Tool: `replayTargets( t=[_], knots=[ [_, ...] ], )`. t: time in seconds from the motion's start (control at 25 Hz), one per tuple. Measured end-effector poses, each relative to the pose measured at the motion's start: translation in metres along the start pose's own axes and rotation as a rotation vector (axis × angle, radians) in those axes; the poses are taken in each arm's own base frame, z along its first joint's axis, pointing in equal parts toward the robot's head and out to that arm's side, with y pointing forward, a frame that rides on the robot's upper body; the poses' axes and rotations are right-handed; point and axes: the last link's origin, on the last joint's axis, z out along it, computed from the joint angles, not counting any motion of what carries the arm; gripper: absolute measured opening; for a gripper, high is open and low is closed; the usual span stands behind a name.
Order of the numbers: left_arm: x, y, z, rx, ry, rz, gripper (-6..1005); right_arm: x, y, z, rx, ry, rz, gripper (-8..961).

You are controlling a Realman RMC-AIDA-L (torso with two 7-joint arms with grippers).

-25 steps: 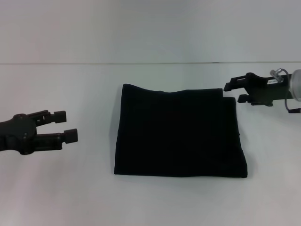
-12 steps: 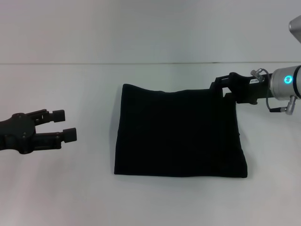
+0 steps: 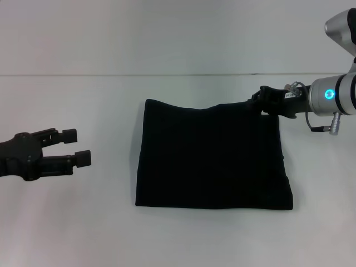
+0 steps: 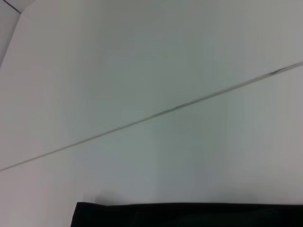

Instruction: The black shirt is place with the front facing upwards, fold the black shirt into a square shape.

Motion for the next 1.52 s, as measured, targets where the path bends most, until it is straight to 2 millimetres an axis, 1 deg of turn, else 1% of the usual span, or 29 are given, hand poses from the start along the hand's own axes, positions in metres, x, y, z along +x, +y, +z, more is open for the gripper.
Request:
replayTargets(
  t=[0.12, 0.36, 0.56, 0.8, 1.08, 1.24, 1.52],
  knots=[
    [0.0, 0.0, 0.001, -0.003, -0.002, 0.001, 964, 0.0, -0.001, 0.0, 0.001, -0.002, -0.001, 227],
    [0.0, 0.001, 0.002, -0.006, -0.003, 0.001, 964, -0.003, -0.011, -0.006, -0.004, -0.034, 0.011, 33],
    [-0.001, 0.001, 0.003, -0.01, -0.005, 0.001, 964, -0.009, -0.02, -0.013, -0.028, -0.083, 0.043, 13],
    [-0.001, 0.002, 0.004, -0.019, -0.007, 0.003, 961, -0.018, -0.032, -0.023, -0.044, -0.152, 0.112, 13],
    [-0.002, 0.003, 0.009, -0.035, -0.031, 0.012, 958, -0.012, -0.058, -0.019, 0.07, -0.21, 0.143, 12],
    [0.0, 0.004, 0.013, -0.048, -0.031, 0.011, 956, -0.01, -0.065, -0.019, 0.111, -0.235, 0.126, 13],
    [0.0, 0.008, 0.023, -0.083, -0.016, -0.007, 952, -0.004, -0.076, -0.02, 0.137, -0.255, 0.153, 12]
  ],
)
